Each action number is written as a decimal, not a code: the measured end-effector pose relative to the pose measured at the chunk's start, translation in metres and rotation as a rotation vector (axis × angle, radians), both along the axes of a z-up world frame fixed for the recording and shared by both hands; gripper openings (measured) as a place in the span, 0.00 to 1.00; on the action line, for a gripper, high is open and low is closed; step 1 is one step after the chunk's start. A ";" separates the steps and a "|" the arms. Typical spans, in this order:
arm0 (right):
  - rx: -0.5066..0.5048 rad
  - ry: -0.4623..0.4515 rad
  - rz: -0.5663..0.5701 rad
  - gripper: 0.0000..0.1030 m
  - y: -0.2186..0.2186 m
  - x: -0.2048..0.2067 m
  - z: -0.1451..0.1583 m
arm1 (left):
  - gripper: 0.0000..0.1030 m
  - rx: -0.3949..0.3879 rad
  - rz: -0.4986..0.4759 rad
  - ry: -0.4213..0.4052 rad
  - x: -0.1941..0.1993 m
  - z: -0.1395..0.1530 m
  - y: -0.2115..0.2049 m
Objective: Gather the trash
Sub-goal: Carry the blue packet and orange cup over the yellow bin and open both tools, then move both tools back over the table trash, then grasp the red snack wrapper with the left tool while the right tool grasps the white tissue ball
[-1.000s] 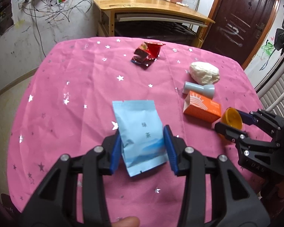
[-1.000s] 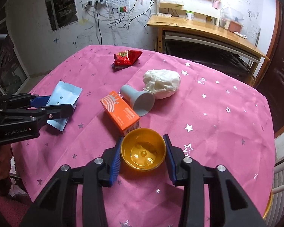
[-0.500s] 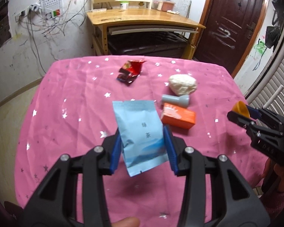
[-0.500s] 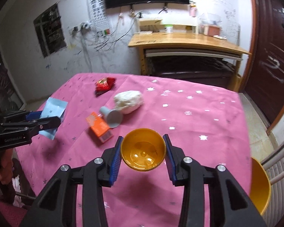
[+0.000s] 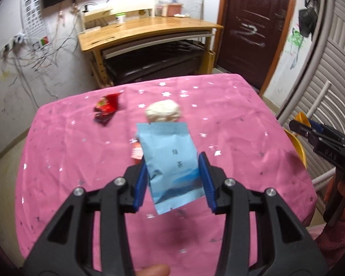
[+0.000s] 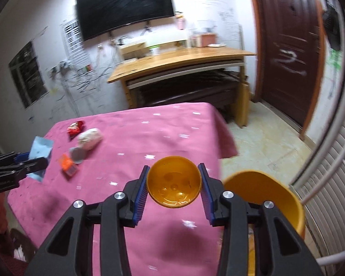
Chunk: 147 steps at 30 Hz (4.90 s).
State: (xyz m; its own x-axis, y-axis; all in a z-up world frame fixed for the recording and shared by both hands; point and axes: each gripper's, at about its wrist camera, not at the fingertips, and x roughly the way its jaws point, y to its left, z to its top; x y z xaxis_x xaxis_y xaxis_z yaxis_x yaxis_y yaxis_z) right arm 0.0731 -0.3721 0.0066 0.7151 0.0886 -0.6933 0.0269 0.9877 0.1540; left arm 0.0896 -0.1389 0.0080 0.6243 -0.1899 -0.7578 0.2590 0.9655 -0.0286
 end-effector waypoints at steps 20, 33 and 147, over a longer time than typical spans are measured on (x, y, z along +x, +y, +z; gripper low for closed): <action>0.032 0.059 -0.293 0.44 -0.118 -0.030 -0.060 | 0.39 -0.010 -0.259 0.008 0.010 0.007 -0.150; 0.081 -0.003 -0.443 0.52 -0.167 -0.066 -0.053 | 0.39 0.000 -0.407 0.102 0.025 -0.022 -0.251; -0.001 0.167 0.265 0.75 0.189 0.181 -0.059 | 0.23 -0.042 0.214 0.126 0.157 -0.047 0.109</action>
